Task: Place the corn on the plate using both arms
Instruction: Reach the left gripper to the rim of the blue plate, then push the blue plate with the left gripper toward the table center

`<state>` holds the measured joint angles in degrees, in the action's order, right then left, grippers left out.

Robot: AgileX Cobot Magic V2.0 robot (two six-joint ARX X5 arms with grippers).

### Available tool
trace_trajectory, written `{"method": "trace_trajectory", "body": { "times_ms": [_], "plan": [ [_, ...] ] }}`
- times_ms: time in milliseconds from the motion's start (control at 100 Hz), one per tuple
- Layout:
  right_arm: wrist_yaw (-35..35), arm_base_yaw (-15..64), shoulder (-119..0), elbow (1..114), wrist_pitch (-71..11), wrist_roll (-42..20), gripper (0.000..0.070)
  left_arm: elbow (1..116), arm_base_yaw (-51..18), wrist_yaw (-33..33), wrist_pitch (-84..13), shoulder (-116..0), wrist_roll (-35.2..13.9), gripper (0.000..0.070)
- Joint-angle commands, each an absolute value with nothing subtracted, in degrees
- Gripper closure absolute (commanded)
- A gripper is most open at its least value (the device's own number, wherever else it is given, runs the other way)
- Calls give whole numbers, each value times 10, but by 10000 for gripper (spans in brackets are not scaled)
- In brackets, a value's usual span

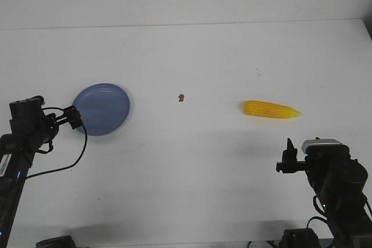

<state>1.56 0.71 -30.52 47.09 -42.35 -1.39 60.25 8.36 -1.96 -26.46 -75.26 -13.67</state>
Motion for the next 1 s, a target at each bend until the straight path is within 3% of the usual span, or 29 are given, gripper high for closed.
{"method": "trace_trajectory", "body": {
  "times_ms": [0,340,760,830,940,990],
  "plan": [
    [15,8,-308,480,-417,-20,198,625,88,-26,-262,-790,-142,98],
    [15,8,-308,480,-418,-22,198,688,93,-54,-238,-935,-142,97],
    [15,8,-308,480,-421,-22,198,691,93,-67,-224,-1000,-142,107],
    [15,8,-308,480,-421,-22,197,691,93,-67,-223,-1000,-141,192],
    [15,8,-308,480,-421,-22,198,691,93,-70,-223,-1000,-129,571],
    [15,8,-308,480,-421,-22,198,691,93,-77,-222,-1000,-127,666]
  ]
}}
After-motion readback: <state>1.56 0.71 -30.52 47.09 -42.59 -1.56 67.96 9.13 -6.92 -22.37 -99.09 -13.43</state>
